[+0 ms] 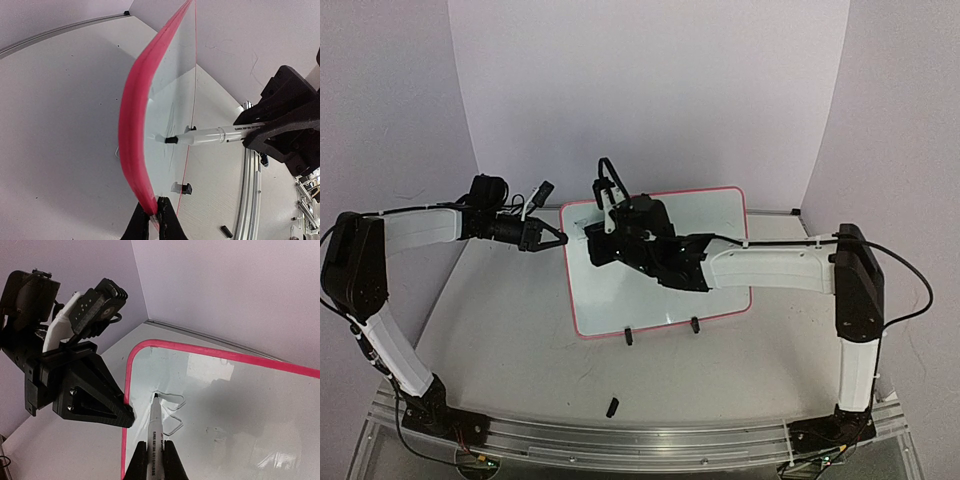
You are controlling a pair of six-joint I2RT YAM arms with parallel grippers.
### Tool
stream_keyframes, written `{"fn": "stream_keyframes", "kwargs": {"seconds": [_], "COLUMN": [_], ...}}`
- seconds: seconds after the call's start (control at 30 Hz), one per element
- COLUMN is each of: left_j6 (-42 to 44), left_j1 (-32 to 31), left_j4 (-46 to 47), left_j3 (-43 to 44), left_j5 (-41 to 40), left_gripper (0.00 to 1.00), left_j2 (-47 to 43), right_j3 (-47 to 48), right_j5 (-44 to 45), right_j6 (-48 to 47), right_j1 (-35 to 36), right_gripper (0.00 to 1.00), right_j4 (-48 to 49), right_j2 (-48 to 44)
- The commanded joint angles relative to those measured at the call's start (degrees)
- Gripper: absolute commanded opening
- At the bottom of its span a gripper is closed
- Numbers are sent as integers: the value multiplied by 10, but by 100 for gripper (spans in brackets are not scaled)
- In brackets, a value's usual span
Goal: Write a sentence on the whiteboard
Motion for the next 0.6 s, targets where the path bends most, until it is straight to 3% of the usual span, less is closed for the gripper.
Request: {"fn": "stream_keyframes", "kwargs": {"seconds": [0.0,0.57], "left_j6": [52,52], "left_j1": [-12,-12], "left_j4": [-10,-11], "left_j3": [16,16], "left_j5": [-32,-31], "left_gripper": [0,0], "left_j2": [-12,-15], "right_j3": [20,-37], "right_j5": [30,17], "right_j6": [-1,26], "right_j1": [3,3], "right_gripper": [0,0], "right_j4": [-5,-13], "right_j2": [6,-12]}}
